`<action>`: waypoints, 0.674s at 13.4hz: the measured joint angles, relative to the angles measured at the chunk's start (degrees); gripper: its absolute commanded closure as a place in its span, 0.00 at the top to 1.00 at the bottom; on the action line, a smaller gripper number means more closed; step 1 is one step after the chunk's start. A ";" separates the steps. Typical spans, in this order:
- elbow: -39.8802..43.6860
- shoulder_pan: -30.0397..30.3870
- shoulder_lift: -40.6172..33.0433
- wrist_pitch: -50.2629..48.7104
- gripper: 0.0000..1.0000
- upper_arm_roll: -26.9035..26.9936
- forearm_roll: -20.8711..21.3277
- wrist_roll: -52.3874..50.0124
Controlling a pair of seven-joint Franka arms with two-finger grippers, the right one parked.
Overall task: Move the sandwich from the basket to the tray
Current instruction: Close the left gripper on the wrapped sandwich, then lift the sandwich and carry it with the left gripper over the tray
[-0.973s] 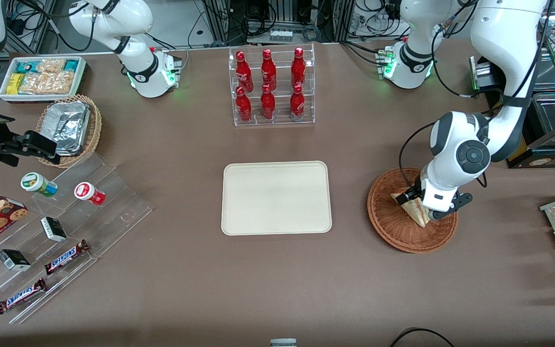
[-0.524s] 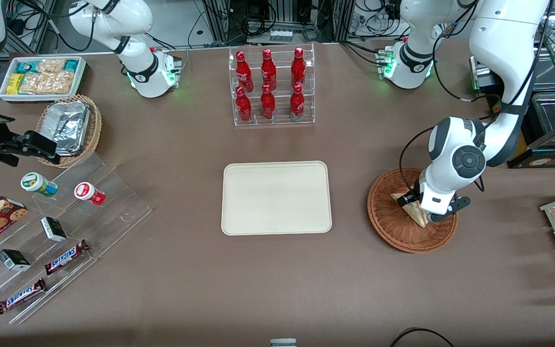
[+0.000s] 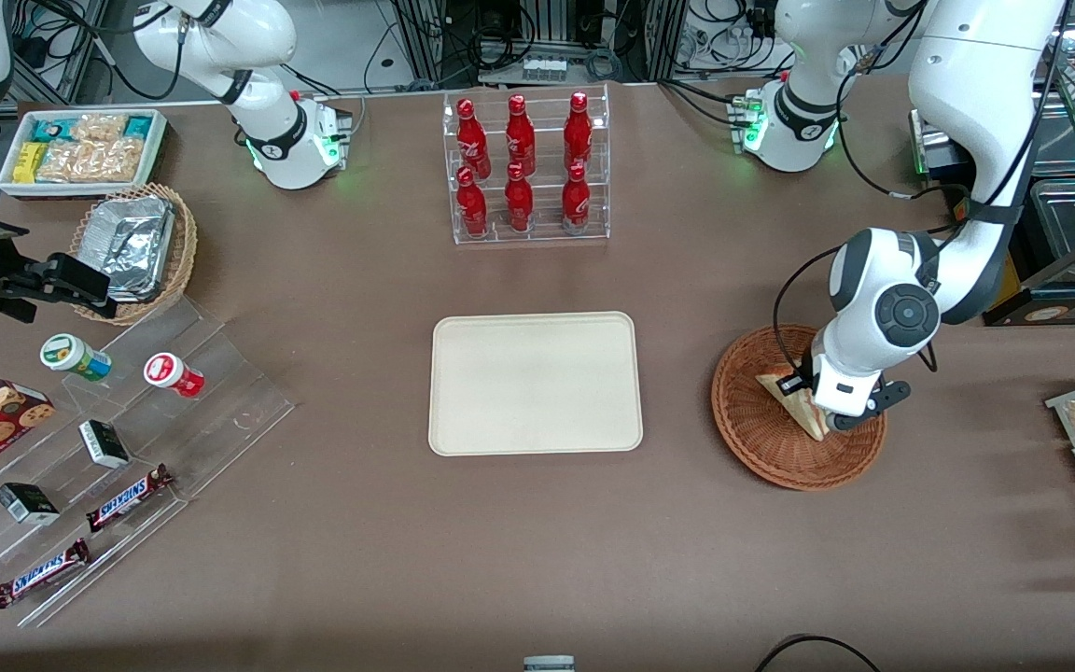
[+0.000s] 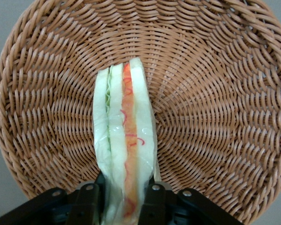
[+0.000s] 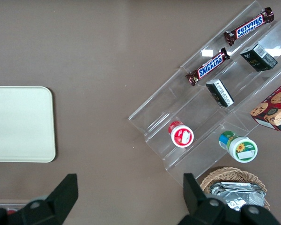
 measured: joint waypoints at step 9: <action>3.69 -0.07 -5.65 -15.35 0.00 -0.90 5.18 6.02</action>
